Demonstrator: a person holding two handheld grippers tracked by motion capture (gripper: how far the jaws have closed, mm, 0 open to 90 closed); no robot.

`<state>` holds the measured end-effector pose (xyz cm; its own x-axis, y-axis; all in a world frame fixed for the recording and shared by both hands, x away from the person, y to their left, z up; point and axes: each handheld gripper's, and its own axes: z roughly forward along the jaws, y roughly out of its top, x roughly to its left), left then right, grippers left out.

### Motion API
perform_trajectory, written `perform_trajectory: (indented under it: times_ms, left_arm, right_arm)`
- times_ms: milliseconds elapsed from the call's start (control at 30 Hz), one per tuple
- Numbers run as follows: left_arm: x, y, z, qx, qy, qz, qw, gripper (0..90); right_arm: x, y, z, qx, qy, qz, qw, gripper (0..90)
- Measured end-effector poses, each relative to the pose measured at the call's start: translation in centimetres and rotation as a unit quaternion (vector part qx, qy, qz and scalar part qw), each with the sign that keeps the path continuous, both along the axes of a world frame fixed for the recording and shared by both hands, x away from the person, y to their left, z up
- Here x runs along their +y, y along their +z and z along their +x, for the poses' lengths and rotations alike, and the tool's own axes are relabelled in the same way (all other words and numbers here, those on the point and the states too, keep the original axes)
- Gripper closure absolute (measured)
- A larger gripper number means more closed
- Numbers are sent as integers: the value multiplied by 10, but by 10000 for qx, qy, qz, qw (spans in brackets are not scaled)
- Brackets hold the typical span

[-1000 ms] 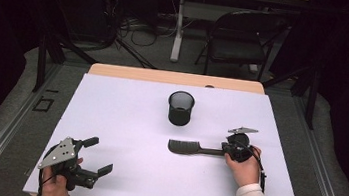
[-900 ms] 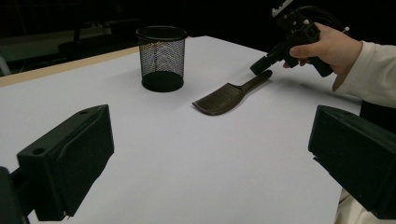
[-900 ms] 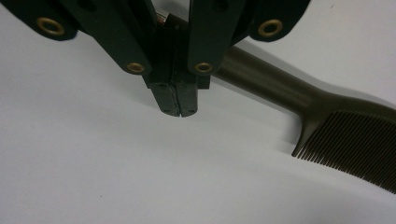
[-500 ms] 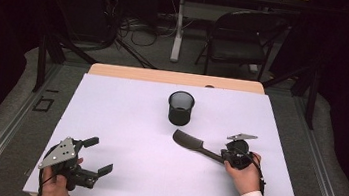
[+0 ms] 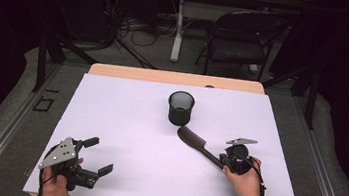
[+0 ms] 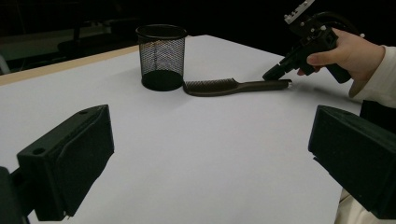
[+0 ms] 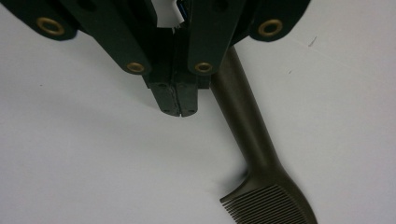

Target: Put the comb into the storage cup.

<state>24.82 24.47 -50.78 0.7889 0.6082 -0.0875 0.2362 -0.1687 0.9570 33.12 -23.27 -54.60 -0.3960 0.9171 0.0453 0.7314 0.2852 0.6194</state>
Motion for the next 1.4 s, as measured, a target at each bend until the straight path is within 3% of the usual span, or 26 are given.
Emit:
perform_trajectory:
  times_ms: [433,933,1400]
  left_arm:
    - [0,0,0,-11,-12,12,10000,4]
    - [-1,0,0,-20,-13,20,10000,5]
    - [-1,0,0,-1,-42,36,10000,5]
  right_arm:
    - [7,1,-9,12,147,13,9999,900]
    - [4,4,-9,-98,111,110,9998,887]
    - [-4,9,-10,-263,29,257,9993,694]
